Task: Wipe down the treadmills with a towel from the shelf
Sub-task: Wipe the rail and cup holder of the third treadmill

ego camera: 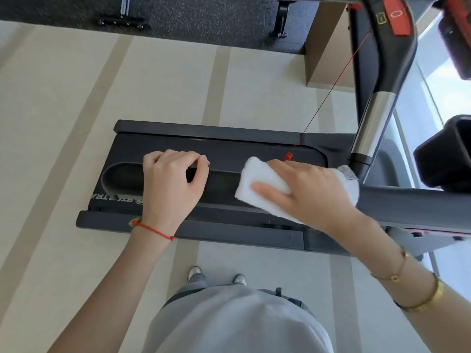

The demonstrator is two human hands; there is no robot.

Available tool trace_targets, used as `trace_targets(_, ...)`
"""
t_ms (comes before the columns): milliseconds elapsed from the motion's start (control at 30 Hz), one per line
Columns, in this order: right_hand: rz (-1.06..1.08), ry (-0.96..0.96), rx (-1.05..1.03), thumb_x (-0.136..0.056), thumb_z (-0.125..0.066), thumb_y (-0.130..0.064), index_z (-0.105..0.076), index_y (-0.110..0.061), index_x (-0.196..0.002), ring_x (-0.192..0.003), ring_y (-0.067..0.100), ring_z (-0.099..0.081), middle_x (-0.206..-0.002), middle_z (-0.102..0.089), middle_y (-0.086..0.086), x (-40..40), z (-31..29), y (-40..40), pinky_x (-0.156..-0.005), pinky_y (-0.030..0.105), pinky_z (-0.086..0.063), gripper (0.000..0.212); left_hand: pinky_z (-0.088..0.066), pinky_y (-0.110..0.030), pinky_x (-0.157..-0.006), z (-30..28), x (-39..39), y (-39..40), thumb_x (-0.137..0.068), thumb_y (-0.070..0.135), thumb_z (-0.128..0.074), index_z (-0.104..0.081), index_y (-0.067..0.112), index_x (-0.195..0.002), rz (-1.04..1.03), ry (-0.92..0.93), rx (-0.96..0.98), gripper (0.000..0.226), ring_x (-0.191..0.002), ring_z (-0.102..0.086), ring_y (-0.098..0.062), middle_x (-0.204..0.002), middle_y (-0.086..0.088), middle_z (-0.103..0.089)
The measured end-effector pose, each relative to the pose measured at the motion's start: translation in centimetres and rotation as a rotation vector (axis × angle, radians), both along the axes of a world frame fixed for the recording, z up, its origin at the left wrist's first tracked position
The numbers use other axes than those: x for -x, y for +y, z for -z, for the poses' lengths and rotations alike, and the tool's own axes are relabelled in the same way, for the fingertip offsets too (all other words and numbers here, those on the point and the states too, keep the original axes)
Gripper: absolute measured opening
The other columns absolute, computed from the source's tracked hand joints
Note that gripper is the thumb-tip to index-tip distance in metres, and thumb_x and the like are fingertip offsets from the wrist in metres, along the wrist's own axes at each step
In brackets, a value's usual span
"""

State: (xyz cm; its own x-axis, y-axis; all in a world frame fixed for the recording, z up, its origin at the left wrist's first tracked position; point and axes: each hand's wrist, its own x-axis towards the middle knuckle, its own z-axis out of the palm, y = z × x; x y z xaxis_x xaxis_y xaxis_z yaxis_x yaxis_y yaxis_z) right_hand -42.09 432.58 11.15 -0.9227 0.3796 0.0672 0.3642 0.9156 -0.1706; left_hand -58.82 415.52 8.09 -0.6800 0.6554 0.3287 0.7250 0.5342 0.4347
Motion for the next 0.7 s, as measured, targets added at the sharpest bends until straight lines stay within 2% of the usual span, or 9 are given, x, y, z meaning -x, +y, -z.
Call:
trace_targets(67, 0.065, -0.020, 0.022, -0.083, -0.018, -0.078, -0.046, -0.030, -0.080, -0.056, 0.014, -0.047, -0.066, -0.054, -0.011, -1.0, -0.4, 1.2, -0.046, 0.020, -0.020, 0.056, -0.038, -0.041, -0.092, 0.2, -0.2, 0.3, -0.099, 0.033, -0.044, -0.074, 0.019, -0.081, -0.034, 0.019, 0.016, 0.038, -0.080, -0.064, -0.016, -0.077, 0.008, -0.071)
trace_targets(167, 0.032, -0.053, 0.042, -0.084, -0.020, -0.078, -0.040, -0.027, -0.077, -0.056, 0.019, -0.047, -0.064, -0.053, -0.009, -0.1, -0.4, 1.3, -0.048, 0.027, -0.024, 0.056, -0.035, -0.039, -0.092, 0.3, -0.2, 0.5, -0.098, 0.034, -0.043, -0.074, 0.021, -0.074, -0.052, 0.035, 0.026, 0.041, -0.082, -0.064, -0.014, -0.074, 0.009, -0.070)
trace_targets(300, -0.140, -0.075, 0.086, -0.087, -0.025, -0.074, -0.040, -0.025, -0.088, -0.062, 0.021, -0.049, -0.075, -0.056, -0.007, 3.5, 0.3, -1.2, -0.053, 0.032, -0.028, 0.051, -0.032, -0.038, -0.091, 0.5, -0.1, 0.5, -0.096, 0.030, -0.049, -0.073, 0.021, -0.073, -0.060, 0.075, 0.019, 0.035, -0.082, -0.063, -0.014, -0.072, 0.009, -0.070)
trace_targets(467, -0.152, -0.052, 0.006, -0.086, -0.019, -0.074, -0.053, -0.027, -0.106, -0.069, 0.017, -0.055, -0.080, -0.057, -0.007, 0.9, -0.2, 0.0, -0.051, 0.028, -0.025, 0.061, -0.032, -0.039, -0.093, 0.4, 0.0, 0.1, -0.096, 0.031, -0.050, -0.076, 0.027, -0.078, -0.040, 0.043, 0.008, 0.032, -0.085, -0.062, -0.011, -0.075, 0.012, -0.071)
trace_targets(600, -0.087, -0.058, -0.002, -0.085, -0.022, -0.074, -0.053, -0.026, -0.097, -0.060, 0.018, -0.051, -0.070, -0.055, -0.007, -0.9, -0.4, 1.7, -0.047, 0.027, -0.027, 0.058, -0.033, -0.039, -0.094, 0.2, 0.0, 0.1, -0.096, 0.032, -0.053, -0.077, 0.027, -0.082, -0.044, 0.021, -0.017, 0.029, -0.087, -0.064, -0.011, -0.080, 0.012, -0.073)
trace_targets(700, -0.085, -0.085, 0.055, -0.086, -0.023, -0.074, -0.044, -0.027, -0.087, -0.058, 0.018, -0.047, -0.069, -0.055, -0.008, 0.7, -0.2, 1.2, -0.053, 0.031, -0.029, 0.052, -0.034, -0.039, -0.095, 0.0, -0.1, 0.2, -0.096, 0.032, -0.054, -0.077, 0.027, -0.084, -0.042, 0.010, -0.015, 0.026, -0.087, -0.064, -0.011, -0.083, 0.013, -0.074)
